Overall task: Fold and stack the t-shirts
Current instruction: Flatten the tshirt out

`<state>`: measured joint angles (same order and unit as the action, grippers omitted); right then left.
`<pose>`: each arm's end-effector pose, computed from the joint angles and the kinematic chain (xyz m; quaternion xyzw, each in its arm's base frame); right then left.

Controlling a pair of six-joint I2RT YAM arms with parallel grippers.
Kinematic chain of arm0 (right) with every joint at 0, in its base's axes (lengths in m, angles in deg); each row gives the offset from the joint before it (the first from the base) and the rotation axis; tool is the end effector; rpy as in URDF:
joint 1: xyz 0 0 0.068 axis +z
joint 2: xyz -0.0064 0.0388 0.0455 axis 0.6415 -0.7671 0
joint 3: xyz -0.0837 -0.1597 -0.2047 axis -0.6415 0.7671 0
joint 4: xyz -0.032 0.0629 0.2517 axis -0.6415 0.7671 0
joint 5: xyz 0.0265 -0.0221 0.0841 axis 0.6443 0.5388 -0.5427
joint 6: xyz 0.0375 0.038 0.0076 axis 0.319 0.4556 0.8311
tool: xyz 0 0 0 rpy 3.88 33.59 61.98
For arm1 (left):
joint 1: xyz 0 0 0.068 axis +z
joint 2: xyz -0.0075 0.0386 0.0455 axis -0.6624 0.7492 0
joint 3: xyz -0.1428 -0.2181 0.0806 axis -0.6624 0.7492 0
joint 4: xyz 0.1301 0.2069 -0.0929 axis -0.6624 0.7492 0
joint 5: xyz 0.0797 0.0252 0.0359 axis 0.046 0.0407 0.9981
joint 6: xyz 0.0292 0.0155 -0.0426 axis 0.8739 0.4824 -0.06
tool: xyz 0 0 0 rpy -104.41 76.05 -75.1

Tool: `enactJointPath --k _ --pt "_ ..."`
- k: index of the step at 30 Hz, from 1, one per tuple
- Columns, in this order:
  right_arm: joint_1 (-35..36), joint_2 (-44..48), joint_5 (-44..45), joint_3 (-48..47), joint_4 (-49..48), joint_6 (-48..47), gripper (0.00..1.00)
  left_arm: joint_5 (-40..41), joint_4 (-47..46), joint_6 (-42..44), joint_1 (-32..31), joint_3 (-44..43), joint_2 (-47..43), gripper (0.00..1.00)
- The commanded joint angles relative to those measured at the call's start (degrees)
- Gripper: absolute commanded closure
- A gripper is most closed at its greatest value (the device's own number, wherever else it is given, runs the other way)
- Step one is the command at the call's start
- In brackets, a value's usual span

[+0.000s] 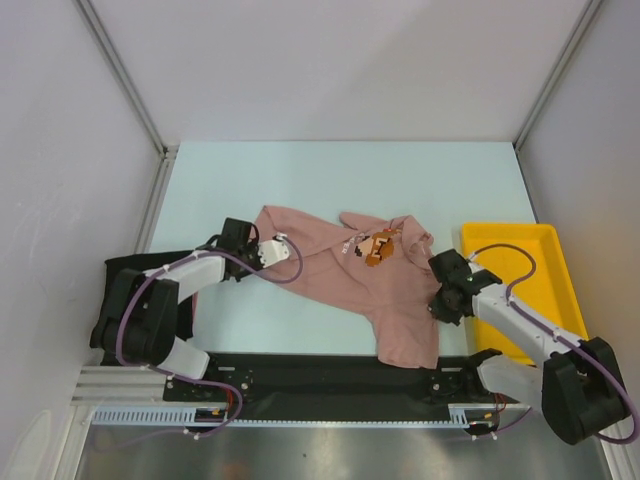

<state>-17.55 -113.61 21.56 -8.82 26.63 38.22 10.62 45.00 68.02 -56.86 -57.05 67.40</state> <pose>0.1584 0.0561 0.1641 0.3053 0.9356 -0.0017 0.1774 0.2584 -0.0723 0.1493 0.5605 0.7833 0.0762 0.2578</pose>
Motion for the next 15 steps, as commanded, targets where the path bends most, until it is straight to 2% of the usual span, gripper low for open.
enactJointPath --k 1,3,7,8,11,15 --pt "0.5 3.16 0.04 -7.56 0.64 -3.22 1.0 -1.58 1.34 -4.88 1.13 -1.07 -2.54 1.0" --pt "0.5 4.31 0.04 -12.49 5.71 -5.68 1.0 -3.86 7.66 -7.18 2.62 -5.18 -6.82 1.0" --pt "0.59 8.7 -0.75 -28.57 16.54 -8.76 1.0 -10.36 22.77 -8.86 8.94 -13.8 -18.08 1.0" --pt "0.68 10.45 -0.67 -36.0 19.61 -9.2 1.0 -11.15 28.89 -8.77 9.83 -16.08 -19.58 1.0" --pt "0.42 10.91 -0.67 -48.94 22.88 -11.57 1.0 -12.92 38.84 -9.29 12.47 -27.15 -21.71 1.0" --pt "0.15 3.3 -0.93 -62.86 22.45 -17.1 1.0 -13.01 41.17 -13.24 13.0 -42.69 -20.92 1.0"
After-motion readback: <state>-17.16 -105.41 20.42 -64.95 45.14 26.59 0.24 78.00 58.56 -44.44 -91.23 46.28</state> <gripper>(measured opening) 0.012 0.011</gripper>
